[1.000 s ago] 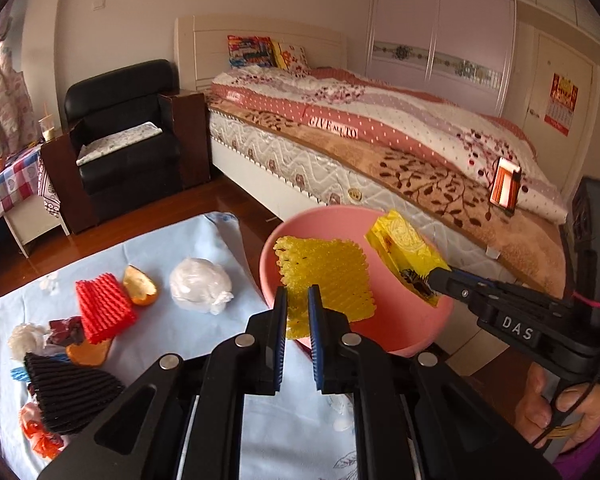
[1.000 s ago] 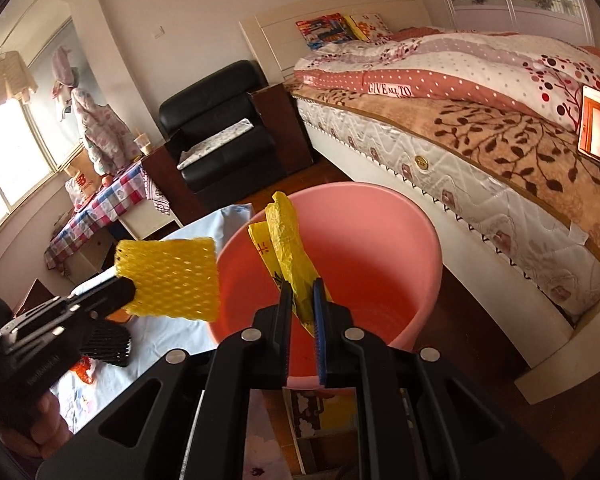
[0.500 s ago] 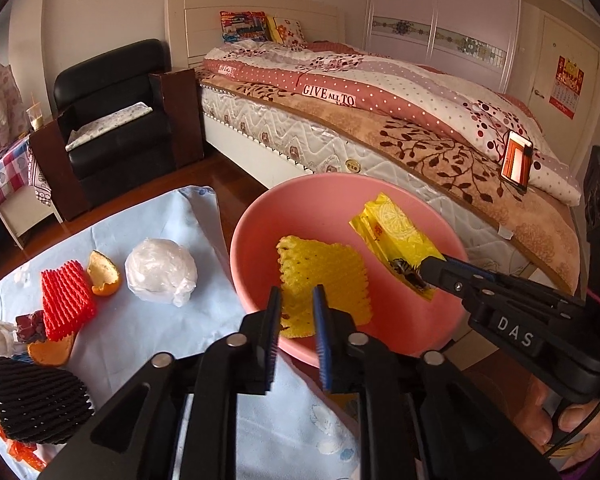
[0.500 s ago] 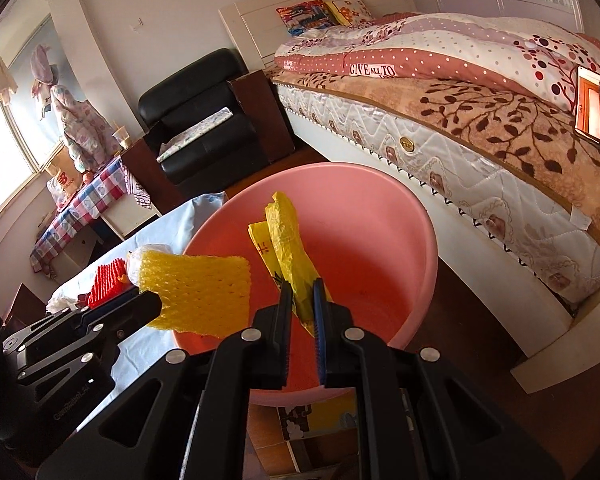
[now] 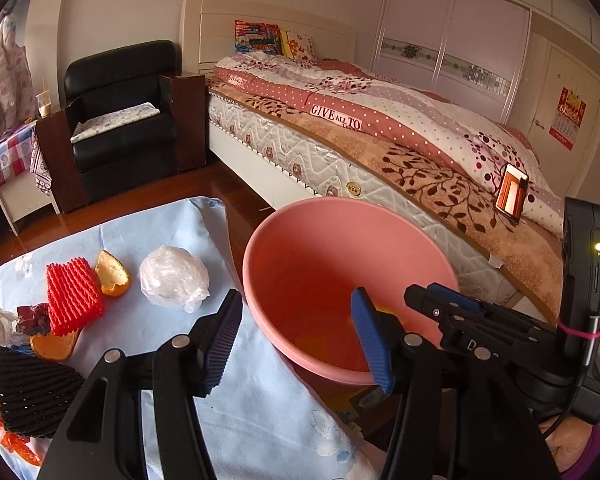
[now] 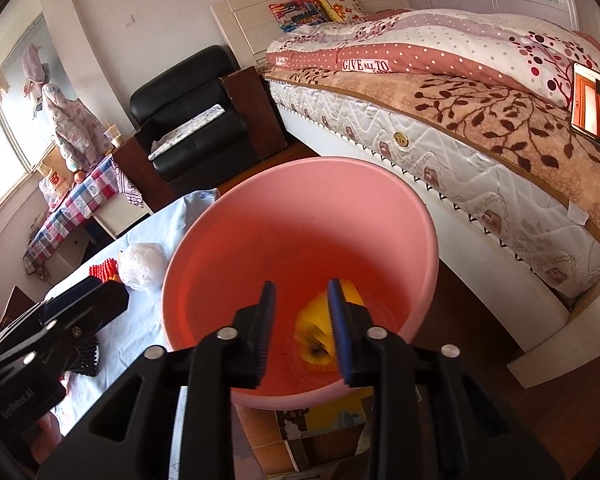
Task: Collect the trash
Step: 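Open the right gripper over the bucket and return both tools to the table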
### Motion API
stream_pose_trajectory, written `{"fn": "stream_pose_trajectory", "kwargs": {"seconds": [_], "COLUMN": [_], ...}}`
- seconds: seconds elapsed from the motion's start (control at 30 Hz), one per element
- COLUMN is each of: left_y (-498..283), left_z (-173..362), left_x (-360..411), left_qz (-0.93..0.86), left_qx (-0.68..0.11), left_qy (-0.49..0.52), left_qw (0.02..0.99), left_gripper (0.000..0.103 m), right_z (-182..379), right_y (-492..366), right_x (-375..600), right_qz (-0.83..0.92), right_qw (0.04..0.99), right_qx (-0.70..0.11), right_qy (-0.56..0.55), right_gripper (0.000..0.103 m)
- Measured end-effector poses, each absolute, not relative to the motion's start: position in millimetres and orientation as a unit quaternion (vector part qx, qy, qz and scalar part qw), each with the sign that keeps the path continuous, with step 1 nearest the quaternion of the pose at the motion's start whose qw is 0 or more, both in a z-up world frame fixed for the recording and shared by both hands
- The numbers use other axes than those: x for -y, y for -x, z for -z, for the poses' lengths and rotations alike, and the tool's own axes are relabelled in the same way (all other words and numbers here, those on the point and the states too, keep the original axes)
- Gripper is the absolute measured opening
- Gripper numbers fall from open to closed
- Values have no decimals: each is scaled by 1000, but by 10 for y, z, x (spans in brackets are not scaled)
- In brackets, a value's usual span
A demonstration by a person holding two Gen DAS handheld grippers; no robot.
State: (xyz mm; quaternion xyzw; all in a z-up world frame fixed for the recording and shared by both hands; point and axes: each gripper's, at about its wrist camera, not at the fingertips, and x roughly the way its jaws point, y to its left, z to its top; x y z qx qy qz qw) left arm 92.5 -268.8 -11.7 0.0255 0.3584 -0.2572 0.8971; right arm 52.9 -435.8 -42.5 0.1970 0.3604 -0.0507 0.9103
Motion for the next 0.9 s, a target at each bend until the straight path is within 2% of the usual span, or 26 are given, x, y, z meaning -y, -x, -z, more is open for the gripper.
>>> {"fn": "stream_pose_trajectory", "kwargs": {"seconds": [0.9], "left_y": [-447], "left_z": [-381], "left_x": [1641], "left_qz": [212], "left_qx": [-303], "left_qy": [22], "left_qw": [929], "left_gripper": [56], "right_z": [-76], "right_y": [-150], "right_x": [3659], "right_qz": [-8], "right_qw": [939], "right_qx": [-305], "right_qy": [-158], "right_gripper": [31]}}
